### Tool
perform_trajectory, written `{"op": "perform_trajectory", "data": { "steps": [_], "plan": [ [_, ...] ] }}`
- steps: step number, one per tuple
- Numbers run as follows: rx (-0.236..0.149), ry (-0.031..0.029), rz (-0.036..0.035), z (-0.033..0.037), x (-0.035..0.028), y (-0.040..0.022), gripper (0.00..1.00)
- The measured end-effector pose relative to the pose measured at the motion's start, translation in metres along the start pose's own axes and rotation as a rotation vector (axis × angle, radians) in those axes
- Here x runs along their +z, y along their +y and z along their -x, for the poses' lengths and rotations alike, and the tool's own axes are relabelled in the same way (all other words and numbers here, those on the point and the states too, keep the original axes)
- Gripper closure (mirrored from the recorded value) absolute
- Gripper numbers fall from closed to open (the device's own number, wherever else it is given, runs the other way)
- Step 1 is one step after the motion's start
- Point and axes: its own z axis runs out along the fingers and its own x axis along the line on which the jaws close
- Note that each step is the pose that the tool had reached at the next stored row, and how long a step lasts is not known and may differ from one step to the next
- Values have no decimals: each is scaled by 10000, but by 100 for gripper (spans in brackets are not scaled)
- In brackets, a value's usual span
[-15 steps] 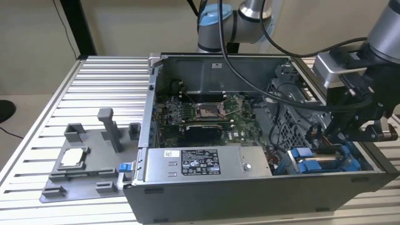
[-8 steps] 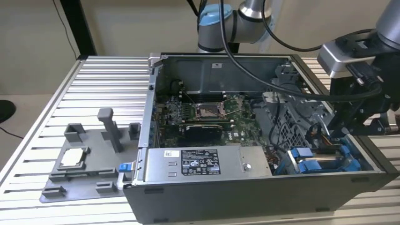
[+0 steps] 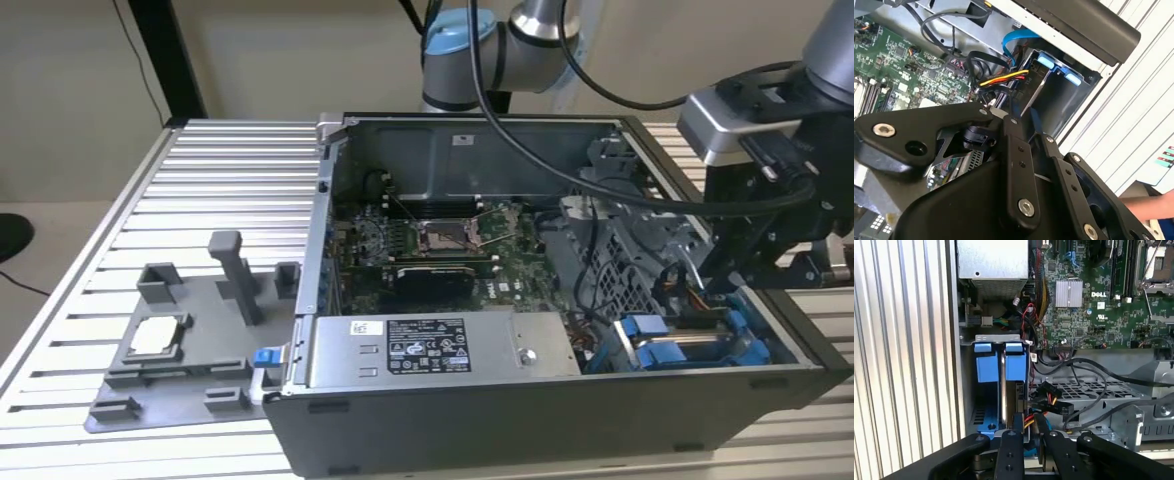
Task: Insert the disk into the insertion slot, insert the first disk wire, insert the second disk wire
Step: 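Insert the second disk wire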
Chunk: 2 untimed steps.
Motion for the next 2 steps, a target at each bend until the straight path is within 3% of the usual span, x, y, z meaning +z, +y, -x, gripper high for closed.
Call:
{"op": "perform_trajectory", "data": {
  "steps": [2],
  "plan": [
    [0,0,1,0,0,0,0]
  ]
}}
